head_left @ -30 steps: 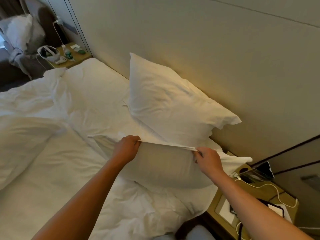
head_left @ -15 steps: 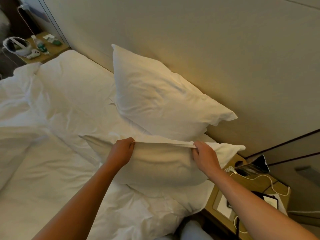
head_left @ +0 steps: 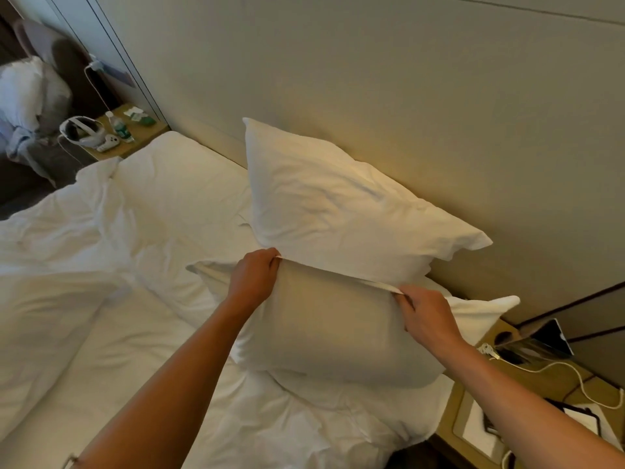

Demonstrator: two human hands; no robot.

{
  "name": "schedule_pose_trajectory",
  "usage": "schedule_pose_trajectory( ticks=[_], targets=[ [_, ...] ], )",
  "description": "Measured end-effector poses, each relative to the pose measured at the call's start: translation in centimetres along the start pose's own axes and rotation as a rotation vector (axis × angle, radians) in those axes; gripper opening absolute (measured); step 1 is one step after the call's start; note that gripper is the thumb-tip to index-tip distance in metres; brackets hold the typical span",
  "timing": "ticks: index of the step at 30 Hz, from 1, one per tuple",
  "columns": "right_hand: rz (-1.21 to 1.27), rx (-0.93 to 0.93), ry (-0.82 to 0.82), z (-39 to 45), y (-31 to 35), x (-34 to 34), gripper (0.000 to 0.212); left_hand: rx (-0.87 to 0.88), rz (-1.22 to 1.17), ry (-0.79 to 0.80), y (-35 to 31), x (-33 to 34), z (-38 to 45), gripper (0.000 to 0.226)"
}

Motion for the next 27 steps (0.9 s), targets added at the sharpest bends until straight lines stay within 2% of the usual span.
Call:
schedule_pose_trajectory(
  ticks=[8, 13, 15, 17, 20, 23, 27],
  targets=[
    [0.070, -0.072, -0.020, 2.3, 2.8, -0.7, 0.035, 0.115, 0.145, -0.141, -1.3, -4.6, 5.4, 0.029],
    [0.126, -0.056, 0.017, 4.9, 5.9, 1.2, 0.033, 0.020, 0.077, -0.223, 0.7, -5.4, 8.2, 0.028],
    [0.081, -0.030, 0.065, 6.2, 6.8, 2.6, 0.027, -0.099, 0.007, -0.163, 2.2, -4.1, 8.3, 0.029],
    [0.039, -0.003, 0.126, 7.0, 7.2, 3.9, 0.017, -0.228, -0.030, -0.017, 3.5, -1.4, 7.2, 0.051],
    [-0.038, -0.013, 0.199, 7.5, 7.4, 5.6, 0.039, -0.366, -0.122, 0.106, 5.0, 3.4, 4.6, 0.064],
    [-0.076, -0.064, 0.219, 8.0, 7.9, 7.1, 0.049, -0.483, -0.219, 0.173, 6.3, 7.1, 2.2, 0.067],
    [-0.104, -0.126, 0.284, 9.1, 9.0, 9.2, 0.056, -0.546, -0.389, 0.160, 7.5, 9.7, 0.8, 0.069]
  ],
)
Point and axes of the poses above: each hand's wrist, its own z-axis towards the middle knuckle, its own x-axis out of the palm, y = z × x, the point moved 2 cm from there along z, towards the middle knuckle, and after that the axes turned 9 degrees about -z, right-handed, at the moved point
